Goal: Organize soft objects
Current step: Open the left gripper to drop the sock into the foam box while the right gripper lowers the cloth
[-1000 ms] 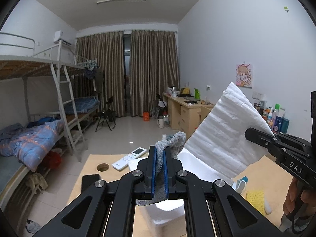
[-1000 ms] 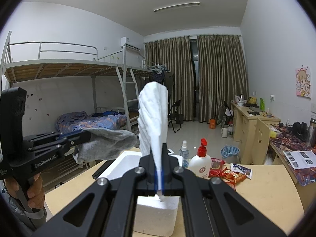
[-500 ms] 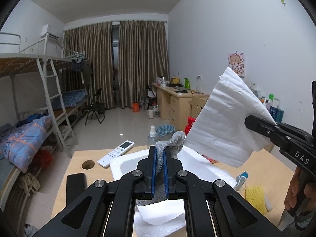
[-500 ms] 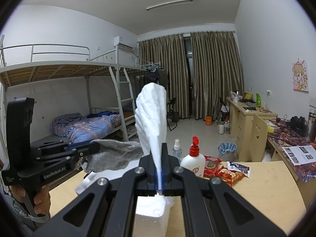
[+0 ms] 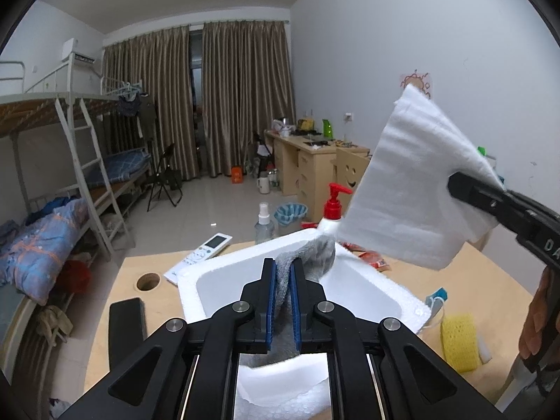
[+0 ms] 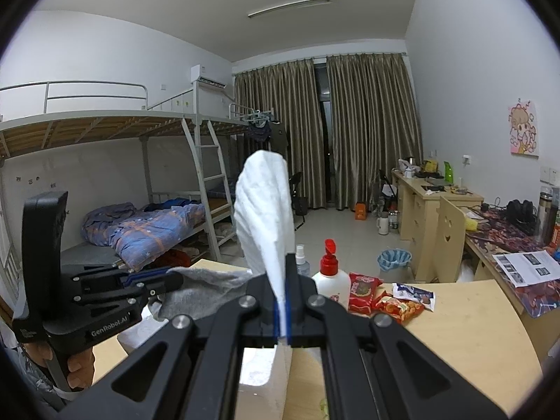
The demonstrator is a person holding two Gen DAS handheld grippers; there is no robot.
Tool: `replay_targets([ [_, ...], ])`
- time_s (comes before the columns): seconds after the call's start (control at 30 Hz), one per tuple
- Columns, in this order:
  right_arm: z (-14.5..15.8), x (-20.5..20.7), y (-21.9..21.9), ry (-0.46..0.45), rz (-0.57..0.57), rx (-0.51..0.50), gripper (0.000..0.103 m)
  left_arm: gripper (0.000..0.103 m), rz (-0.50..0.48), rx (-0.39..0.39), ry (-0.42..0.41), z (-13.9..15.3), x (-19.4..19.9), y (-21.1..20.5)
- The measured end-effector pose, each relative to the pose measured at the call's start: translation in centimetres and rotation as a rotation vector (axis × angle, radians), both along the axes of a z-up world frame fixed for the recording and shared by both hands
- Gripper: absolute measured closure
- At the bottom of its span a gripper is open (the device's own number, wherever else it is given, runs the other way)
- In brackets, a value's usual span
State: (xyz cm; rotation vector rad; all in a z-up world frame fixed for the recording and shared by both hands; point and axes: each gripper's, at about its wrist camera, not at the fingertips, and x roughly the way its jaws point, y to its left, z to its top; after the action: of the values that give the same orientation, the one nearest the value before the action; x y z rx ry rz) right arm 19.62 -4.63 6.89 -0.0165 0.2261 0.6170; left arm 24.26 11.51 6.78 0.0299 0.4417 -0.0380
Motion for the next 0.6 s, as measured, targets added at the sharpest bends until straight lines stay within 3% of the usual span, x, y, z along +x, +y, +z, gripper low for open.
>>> replay_targets([
  [0.07, 0.1, 0.0, 0.0, -0.001, -0.003, 0.001, 0.099, 0.089, 0.008, 0.005, 0.008, -0.2, 0.2, 0.1],
  [0.13, 0.1, 0.0, 0.0, 0.0, -0.005, 0.003, 0.099, 0.077, 0.011, 0.02, 0.015, -0.4, 0.4, 0.0],
  [0.2, 0.1, 0.1, -0.1, 0.001, -0.006, 0.004, 0.099, 0.037, 0.019, 0.026, 0.009, -0.5, 0.4, 0.1],
  [0.27, 0.1, 0.1, 0.0, 0.001, -0.007, 0.004, 0.099, 0.016, 0.035, 0.025, -0.033, -0.3, -0.2, 0.3],
  [0.4, 0.2, 0.1, 0.1, -0.002, -0.004, 0.002, 0.099, 0.003, 0.07, 0.013, -0.094, 0.4, -1.0, 1.0],
  [0.6, 0.5, -0.2, 0.9, -0.017, 0.017, -0.005, 0.099, 0.001, 0.122, -0.011, -0.156, 1.7, -1.8, 3.4],
])
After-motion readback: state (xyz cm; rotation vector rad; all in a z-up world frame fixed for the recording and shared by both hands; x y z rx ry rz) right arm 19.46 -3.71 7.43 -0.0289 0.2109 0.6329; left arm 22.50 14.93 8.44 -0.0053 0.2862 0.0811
